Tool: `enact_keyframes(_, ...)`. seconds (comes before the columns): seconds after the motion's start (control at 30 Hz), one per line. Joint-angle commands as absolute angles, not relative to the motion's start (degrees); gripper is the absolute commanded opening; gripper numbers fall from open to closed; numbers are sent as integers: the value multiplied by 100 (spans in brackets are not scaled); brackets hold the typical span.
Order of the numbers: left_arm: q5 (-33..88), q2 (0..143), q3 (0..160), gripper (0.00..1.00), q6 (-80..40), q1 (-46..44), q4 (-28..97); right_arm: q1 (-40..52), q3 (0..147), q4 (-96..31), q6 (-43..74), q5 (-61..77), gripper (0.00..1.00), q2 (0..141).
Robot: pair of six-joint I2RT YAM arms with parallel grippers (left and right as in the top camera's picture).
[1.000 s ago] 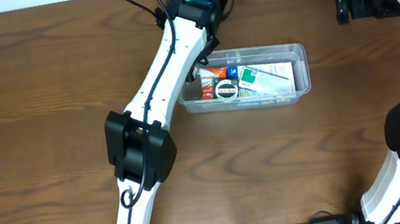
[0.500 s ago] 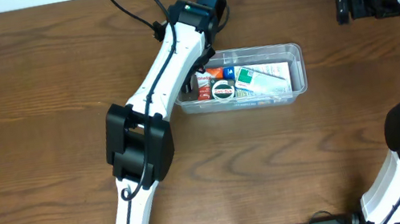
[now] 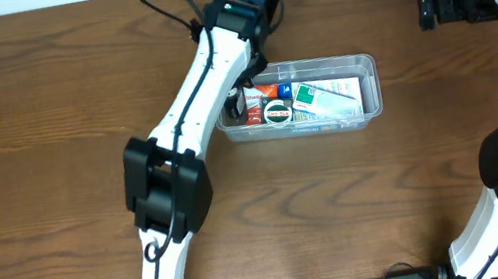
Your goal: Pack container
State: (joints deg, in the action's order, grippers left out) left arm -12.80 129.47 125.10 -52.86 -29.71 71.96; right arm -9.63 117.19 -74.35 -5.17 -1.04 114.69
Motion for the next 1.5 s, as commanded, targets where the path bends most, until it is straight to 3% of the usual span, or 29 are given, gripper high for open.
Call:
enact_keyframes(0.0,-1332,12492,12516,68,-4845,-2943,7166,-978,11806,-7439,-454,-104,99,11349)
enact_keyframes(0.17,-1258,11924,12516,80,-4121,-2982,7190,-980,11806,-7439,-454,-104,99,11349)
enact_keyframes(0.3,-1262,11415,12516,99,-3505,-3074,7376,-980,11806,-7439,-454,-104,99,11349)
enact_keyframes(0.63,-1267,10112,12516,98,-3258,-3197,8746,-978,11806,-7439,-454,-104,99,11349)
enact_keyframes(0.97,-1361,9730,12514,98,-3004,-3194,9679,-980,11806,-7439,-451,-104,99,11349)
enact_keyframes(1.47,-2115,9695,12503,98,-2626,-3144,9192,-980,11806,-7439,-454,-104,99,11349)
